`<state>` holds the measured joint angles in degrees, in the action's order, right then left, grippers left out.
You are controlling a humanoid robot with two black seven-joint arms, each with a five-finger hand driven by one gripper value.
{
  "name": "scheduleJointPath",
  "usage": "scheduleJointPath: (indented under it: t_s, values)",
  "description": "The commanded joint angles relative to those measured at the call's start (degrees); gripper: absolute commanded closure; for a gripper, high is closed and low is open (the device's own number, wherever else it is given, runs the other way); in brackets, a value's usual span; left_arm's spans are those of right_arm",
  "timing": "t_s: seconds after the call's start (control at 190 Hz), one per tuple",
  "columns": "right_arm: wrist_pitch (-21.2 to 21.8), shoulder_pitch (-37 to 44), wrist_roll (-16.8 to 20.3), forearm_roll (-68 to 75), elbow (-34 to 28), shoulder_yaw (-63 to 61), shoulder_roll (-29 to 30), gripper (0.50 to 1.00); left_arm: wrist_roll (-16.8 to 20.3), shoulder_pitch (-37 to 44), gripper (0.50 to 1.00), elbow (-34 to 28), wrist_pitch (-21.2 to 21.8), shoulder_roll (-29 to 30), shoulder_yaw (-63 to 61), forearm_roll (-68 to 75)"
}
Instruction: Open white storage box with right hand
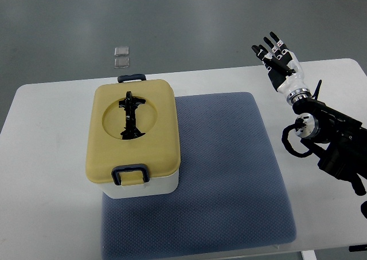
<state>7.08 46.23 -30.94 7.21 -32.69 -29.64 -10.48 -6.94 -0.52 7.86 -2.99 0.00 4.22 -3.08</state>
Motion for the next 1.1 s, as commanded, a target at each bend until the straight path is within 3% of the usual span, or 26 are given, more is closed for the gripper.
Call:
scheduleJointPath:
  t_s: [0.0, 0.496, 0.844, 1.097]
  values:
    - [0.04, 0.09, 0.0, -0.09, 0.08, -0.06, 0.19, 0.572, 0.0, 0.0, 0.5, 0.14, 0.0, 0.0, 0.0, 0.0]
    - [0.13, 5.27, -0.7, -8.61, -3.08, 1.34, -0.77, 0.572, 0.0, 0.0, 0.5, -0.04, 0.0, 0.0, 0.0, 0.0]
    - [0.13, 22.23, -3.6, -31.55, -12.48, 21.02, -7.54, 0.572, 0.0, 0.0, 0.5, -0.04, 0.0, 0.0, 0.0, 0.0]
    - [2.77, 32.25, -4.06, -51.5, -20.13, 25.42, -9.39, 0.572, 0.0, 0.0, 0.5, -0.04, 0.0, 0.0, 0.0, 0.0]
